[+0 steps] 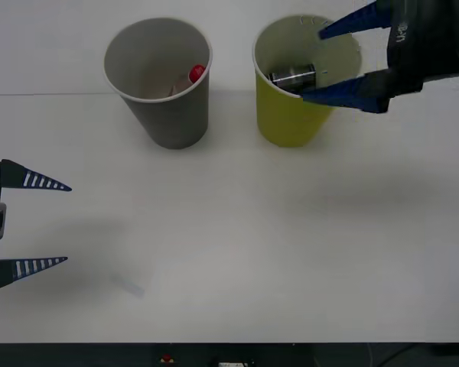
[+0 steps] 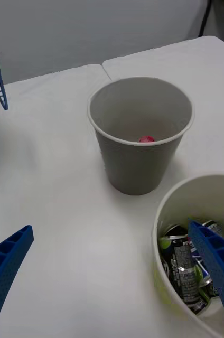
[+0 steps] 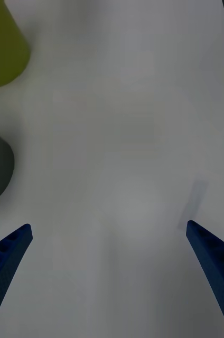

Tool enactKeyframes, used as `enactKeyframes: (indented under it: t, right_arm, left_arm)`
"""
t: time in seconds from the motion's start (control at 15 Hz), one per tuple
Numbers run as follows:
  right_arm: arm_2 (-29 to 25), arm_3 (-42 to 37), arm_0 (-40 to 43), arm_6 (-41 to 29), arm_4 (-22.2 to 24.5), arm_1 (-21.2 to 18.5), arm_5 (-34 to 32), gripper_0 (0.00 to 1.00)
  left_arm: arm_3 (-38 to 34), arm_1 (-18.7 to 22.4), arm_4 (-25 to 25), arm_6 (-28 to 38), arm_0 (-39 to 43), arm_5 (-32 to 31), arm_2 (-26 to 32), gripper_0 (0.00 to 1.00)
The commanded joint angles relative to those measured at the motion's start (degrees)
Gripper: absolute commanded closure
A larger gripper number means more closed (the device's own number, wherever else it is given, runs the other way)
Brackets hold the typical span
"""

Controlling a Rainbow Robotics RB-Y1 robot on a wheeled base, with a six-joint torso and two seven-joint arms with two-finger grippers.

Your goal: Put the can into the green bin and the plastic bottle into the gray bin

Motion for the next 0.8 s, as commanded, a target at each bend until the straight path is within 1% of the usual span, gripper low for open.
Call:
enactKeyframes:
  t: [0.07,0.27,0.4,0.53,0.8]
  right_arm:
    - [-6.27,-3.93,9.33,5.76,-5.32,-2.31,-1.22,0.0]
    - [-13.48,-4.72,16.45,11.48,-9.89,-3.01,-7.02,0.0]
    - [-16.82,-4.81,19.87,14.73,-11.47,-3.45,-9.57,0.0]
    - [-19.98,-4.72,24.09,18.77,-12.44,-3.54,-10.36,0.0]
    - [-24.64,-4.72,33.15,27.65,-14.28,-3.54,-10.36,0.0]
  left_arm:
    - [0.0,0.0,0.0,0.0,0.0,0.0,0.0,0.0]
    - [0.0,0.0,0.0,0.0,0.0,0.0,0.0,0.0]
    - [0.0,0.0,0.0,0.0,0.0,0.0,0.0,0.0]
    - [0.0,0.0,0.0,0.0,0.0,0.0,0.0,0.0]
    - [0.0,0.0,0.0,0.0,0.0,0.0,0.0,0.0]
